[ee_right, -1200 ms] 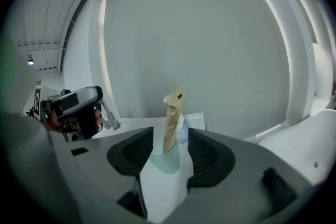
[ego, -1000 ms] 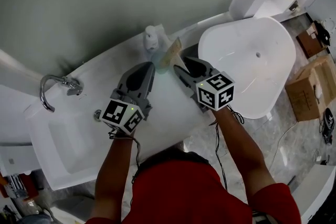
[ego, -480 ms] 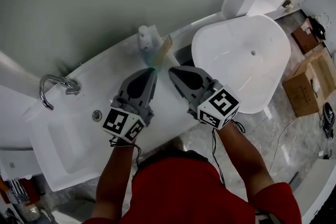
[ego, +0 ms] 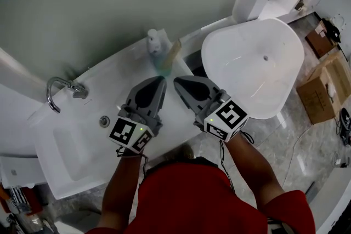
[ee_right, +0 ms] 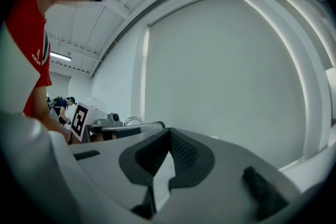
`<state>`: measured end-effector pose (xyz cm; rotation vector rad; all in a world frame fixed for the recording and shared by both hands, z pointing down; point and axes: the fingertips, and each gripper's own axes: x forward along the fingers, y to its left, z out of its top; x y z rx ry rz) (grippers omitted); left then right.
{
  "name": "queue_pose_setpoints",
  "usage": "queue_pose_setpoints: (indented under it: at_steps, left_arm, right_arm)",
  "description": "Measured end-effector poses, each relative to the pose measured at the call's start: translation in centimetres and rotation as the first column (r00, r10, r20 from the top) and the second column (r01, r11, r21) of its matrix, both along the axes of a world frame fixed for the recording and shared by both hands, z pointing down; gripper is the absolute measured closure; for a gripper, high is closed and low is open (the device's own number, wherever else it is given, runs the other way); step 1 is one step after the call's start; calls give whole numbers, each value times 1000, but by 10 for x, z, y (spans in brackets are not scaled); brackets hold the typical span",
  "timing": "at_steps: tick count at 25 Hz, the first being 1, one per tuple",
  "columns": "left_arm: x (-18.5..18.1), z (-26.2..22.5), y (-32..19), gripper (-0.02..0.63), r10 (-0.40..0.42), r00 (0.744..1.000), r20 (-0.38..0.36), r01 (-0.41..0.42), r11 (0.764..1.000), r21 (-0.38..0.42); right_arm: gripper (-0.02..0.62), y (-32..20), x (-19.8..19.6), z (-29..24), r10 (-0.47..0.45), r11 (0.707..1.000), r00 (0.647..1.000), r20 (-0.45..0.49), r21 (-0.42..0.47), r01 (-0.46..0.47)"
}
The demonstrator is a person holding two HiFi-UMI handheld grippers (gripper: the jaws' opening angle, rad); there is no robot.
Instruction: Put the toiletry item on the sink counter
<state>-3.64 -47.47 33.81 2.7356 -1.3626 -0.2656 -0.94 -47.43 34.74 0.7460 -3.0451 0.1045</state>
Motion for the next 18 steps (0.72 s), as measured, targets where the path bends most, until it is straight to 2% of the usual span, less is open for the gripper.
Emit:
queue_pose_setpoints:
  at_steps: [18]
  left_arm:
    - [6, -1, 4, 588, 25, 1000, 5, -25, 1000, 11]
  right_arm:
    - [567, 7, 3, -5, 16, 1000, 1000, -5, 17, -15]
